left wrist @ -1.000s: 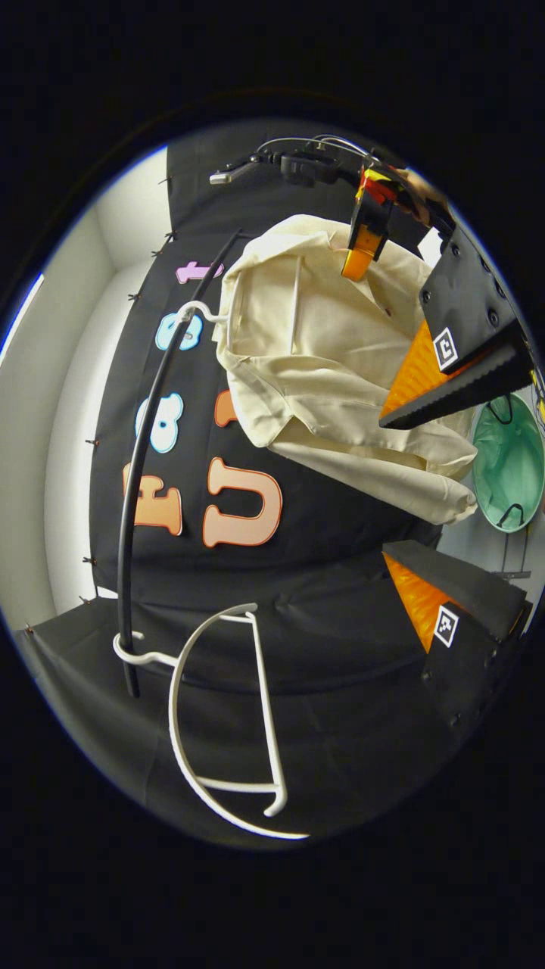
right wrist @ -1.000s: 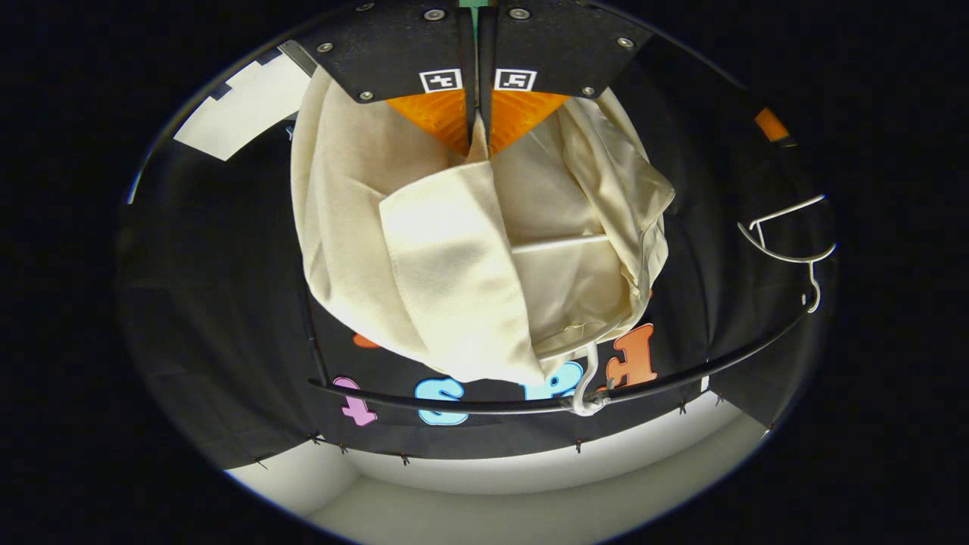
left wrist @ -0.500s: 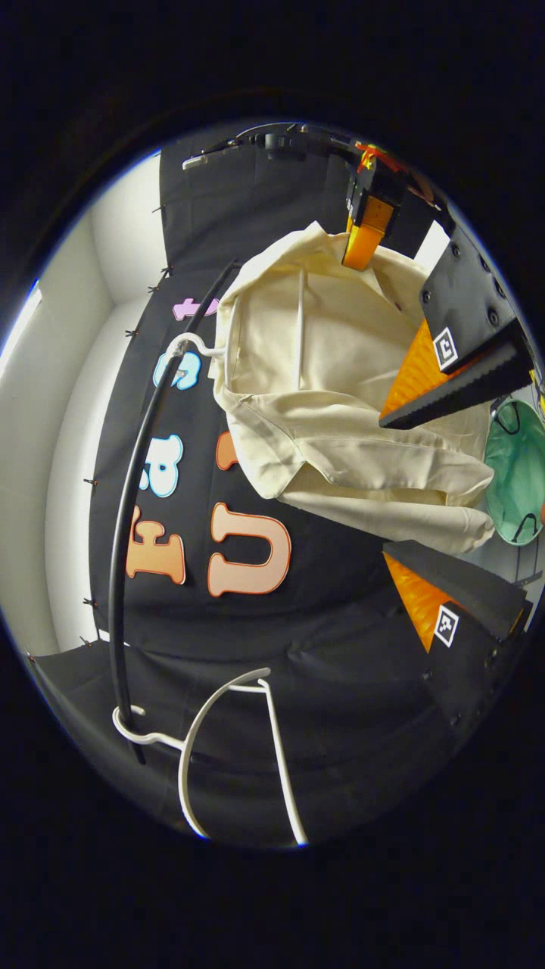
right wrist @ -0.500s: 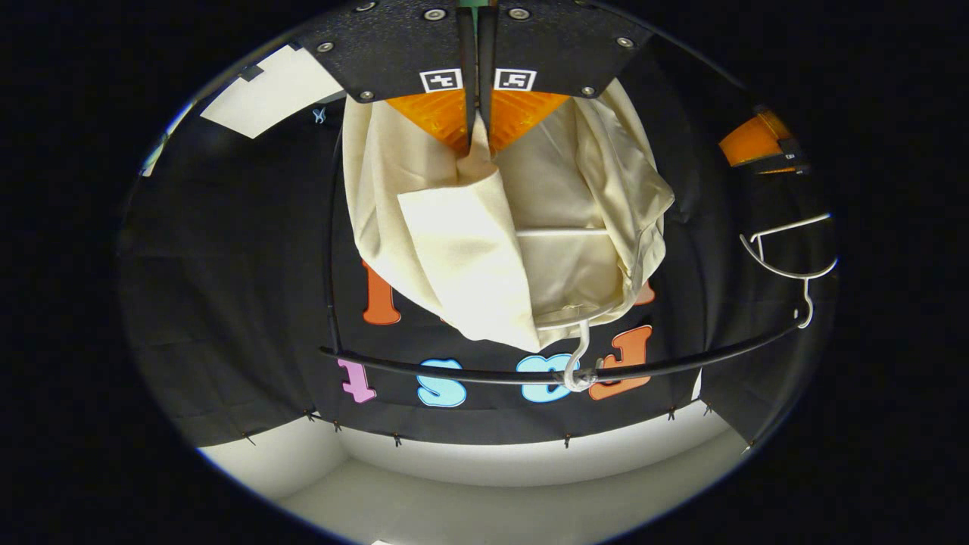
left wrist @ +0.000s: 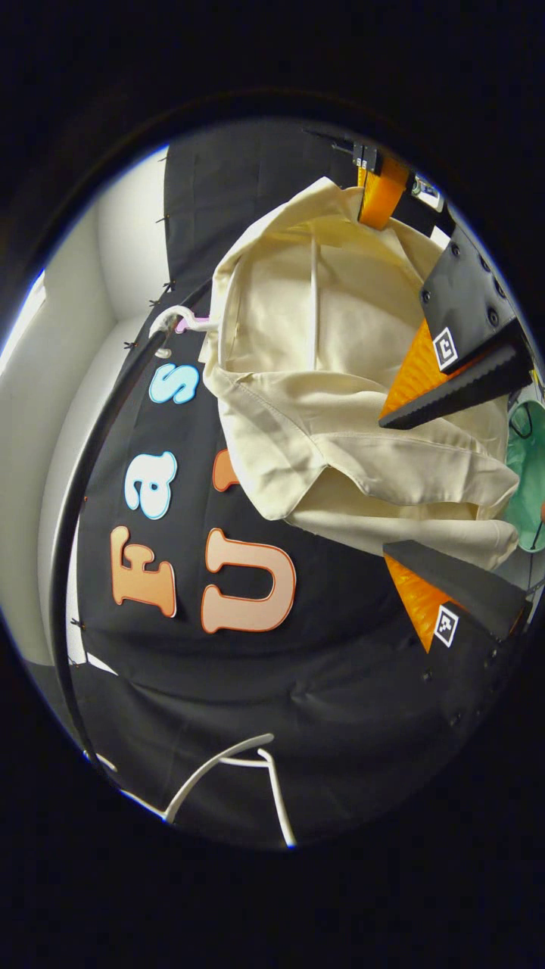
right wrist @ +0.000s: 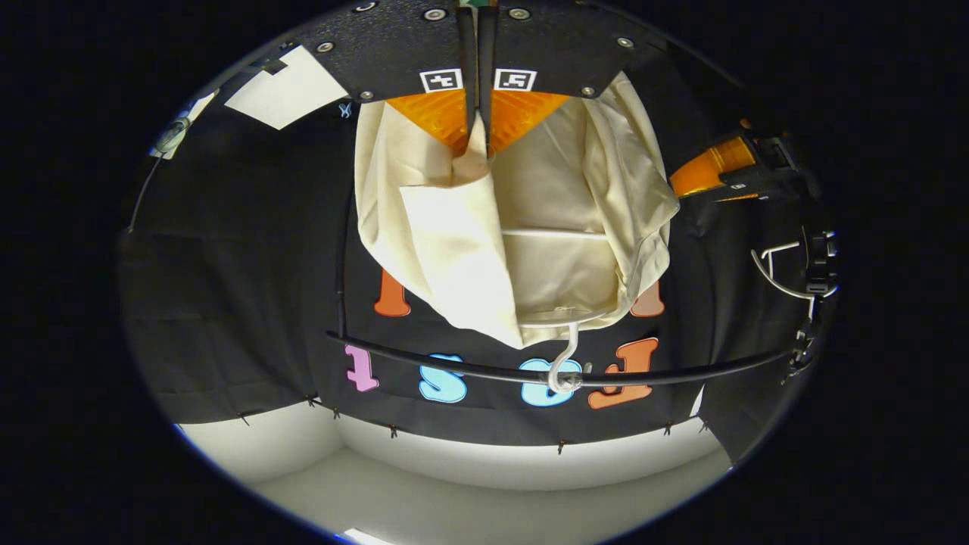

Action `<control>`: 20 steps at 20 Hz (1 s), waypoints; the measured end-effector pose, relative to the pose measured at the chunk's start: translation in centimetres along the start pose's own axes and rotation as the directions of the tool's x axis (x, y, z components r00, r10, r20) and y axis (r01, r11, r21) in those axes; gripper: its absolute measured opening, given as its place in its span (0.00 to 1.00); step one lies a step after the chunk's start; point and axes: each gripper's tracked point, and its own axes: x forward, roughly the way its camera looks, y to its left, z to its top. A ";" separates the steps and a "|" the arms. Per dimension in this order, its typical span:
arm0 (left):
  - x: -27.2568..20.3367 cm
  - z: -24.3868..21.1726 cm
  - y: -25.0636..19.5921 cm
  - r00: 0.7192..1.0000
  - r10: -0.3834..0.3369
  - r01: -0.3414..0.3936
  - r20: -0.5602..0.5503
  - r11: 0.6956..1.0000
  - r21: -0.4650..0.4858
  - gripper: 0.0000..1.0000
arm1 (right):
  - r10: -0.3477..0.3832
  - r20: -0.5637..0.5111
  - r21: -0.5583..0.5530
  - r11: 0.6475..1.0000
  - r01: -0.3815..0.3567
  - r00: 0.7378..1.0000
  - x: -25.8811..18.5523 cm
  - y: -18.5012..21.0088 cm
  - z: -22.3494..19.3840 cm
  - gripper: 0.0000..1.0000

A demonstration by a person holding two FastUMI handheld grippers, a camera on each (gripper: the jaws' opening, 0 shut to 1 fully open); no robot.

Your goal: Grasp the clothes on the hanger with both hands and then place them into the laundry hamper below.

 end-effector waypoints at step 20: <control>7.1 -2.0 -2.8 0.989 -0.110 0.107 -0.096 0.994 -0.036 0.32 | -0.057 -0.031 0.023 0.998 0.058 0.998 1.2 -0.5 -0.3 0.01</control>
